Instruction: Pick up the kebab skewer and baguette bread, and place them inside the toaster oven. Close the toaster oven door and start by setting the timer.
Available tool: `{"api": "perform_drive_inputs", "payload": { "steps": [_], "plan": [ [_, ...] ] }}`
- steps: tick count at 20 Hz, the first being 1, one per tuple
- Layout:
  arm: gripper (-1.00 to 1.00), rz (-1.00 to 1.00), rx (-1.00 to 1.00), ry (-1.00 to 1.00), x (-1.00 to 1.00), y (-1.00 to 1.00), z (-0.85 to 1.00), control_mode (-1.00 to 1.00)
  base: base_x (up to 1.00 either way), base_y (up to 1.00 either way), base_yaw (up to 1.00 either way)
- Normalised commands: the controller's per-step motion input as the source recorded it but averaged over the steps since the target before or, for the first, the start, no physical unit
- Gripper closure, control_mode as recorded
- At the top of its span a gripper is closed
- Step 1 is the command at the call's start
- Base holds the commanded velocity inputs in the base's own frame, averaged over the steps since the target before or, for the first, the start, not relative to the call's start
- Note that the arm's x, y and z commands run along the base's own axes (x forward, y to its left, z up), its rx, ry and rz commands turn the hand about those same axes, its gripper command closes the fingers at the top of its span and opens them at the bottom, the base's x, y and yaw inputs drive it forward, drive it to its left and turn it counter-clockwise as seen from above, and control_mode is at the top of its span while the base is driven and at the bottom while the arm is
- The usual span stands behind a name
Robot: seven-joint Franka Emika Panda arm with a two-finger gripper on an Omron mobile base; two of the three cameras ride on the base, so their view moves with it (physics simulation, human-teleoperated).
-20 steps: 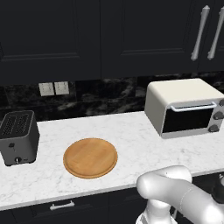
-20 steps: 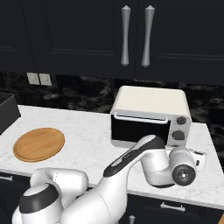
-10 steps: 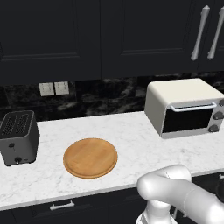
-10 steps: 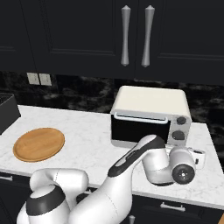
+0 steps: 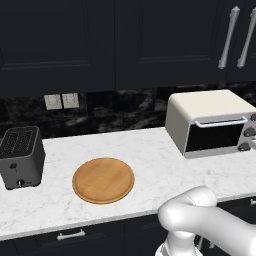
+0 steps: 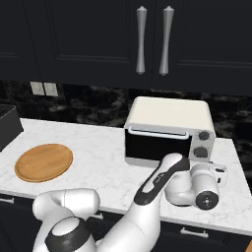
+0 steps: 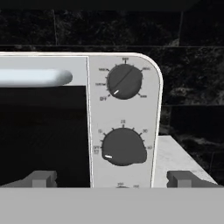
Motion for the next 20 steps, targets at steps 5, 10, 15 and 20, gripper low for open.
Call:
{"api": "perform_drive_inputs", "payload": {
  "steps": [5,10,15,20],
  "plan": [
    [-1.0,0.05,0.0,-0.02,0.02,-0.11,-0.16,-1.0,0.0,0.0,0.0],
    [-1.0,0.0,0.0,-0.01,0.01,-0.11,-0.05,-1.0,0.0,0.0,0.0],
    [-1.0,0.0,0.0,-0.03,0.24,0.0,0.0,-1.0,0.0,0.0,0.0],
    [-1.0,0.0,0.0,-0.04,0.3,0.0,-0.05,-1.0,0.0,0.0,0.0]
  ]
}}
